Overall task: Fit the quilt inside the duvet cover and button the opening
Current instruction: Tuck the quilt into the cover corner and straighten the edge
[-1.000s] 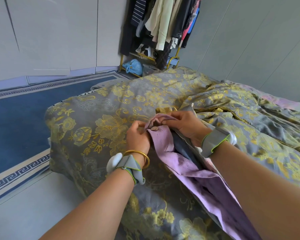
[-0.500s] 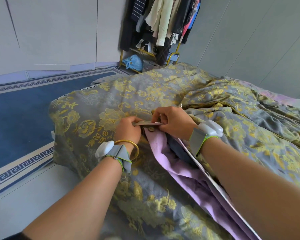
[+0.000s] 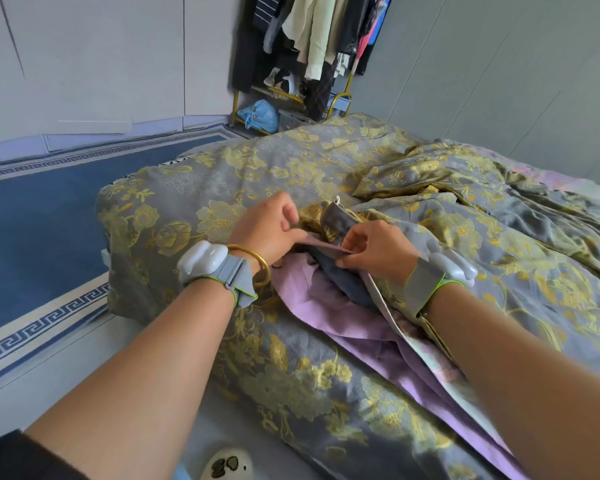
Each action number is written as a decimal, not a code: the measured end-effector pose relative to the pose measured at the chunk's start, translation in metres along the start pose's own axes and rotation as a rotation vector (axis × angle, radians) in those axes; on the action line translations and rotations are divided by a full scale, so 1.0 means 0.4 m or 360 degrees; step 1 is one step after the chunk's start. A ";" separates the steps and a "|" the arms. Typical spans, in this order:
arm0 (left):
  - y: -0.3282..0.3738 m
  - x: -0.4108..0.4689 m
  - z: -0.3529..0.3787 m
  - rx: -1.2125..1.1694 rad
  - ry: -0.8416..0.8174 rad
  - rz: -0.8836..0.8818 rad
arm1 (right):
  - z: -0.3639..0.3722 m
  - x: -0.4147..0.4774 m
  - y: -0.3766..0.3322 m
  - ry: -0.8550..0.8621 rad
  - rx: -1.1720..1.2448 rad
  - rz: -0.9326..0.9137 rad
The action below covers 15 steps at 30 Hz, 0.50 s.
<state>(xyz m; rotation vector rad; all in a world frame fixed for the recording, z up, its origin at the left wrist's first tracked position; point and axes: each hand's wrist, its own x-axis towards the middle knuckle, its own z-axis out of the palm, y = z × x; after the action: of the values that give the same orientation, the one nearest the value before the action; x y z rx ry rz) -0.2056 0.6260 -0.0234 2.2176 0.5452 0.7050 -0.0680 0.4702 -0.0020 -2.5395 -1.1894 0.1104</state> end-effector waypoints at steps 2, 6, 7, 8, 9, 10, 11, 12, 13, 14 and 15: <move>0.030 -0.023 -0.001 -0.0166 -0.0389 0.0265 | 0.004 -0.008 -0.002 0.0059 0.0035 -0.0022; 0.030 -0.054 0.085 0.0211 -0.1193 0.0606 | 0.015 -0.016 0.011 0.0272 0.0207 -0.0014; 0.021 -0.059 0.115 0.0469 -0.1252 0.0711 | 0.018 -0.018 0.012 0.0310 0.0245 -0.0015; 0.014 -0.067 0.142 0.0726 -0.1271 0.0779 | 0.020 -0.018 0.013 0.0332 0.0268 -0.0022; 0.004 -0.074 0.165 0.0918 -0.1254 0.0795 | 0.023 -0.020 0.012 0.0343 0.0280 -0.0029; -0.005 -0.078 0.181 0.0971 -0.1201 0.0780 | 0.025 -0.021 0.010 0.0346 0.0285 -0.0035; -0.015 -0.079 0.187 0.0943 -0.1136 0.0734 | 0.026 -0.022 0.006 0.0343 0.0288 -0.0048; -0.022 -0.076 0.189 0.0898 -0.1056 0.0677 | 0.025 -0.024 0.006 0.0337 0.0285 -0.0074; -0.030 -0.070 0.187 0.0886 -0.0994 0.0607 | 0.023 -0.027 0.006 0.0327 0.0277 -0.0111; -0.037 -0.063 0.183 0.0888 -0.0934 0.0571 | 0.020 -0.033 0.005 0.0312 0.0254 -0.0153; -0.042 -0.057 0.178 0.0908 -0.0882 0.0546 | 0.021 -0.041 0.007 0.0296 0.0208 -0.0194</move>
<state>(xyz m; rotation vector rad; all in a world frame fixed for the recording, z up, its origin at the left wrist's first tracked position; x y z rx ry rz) -0.1807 0.5869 -0.0846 2.9274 0.0780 0.0575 -0.0783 0.4584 -0.0119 -2.3023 -1.2179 -0.0734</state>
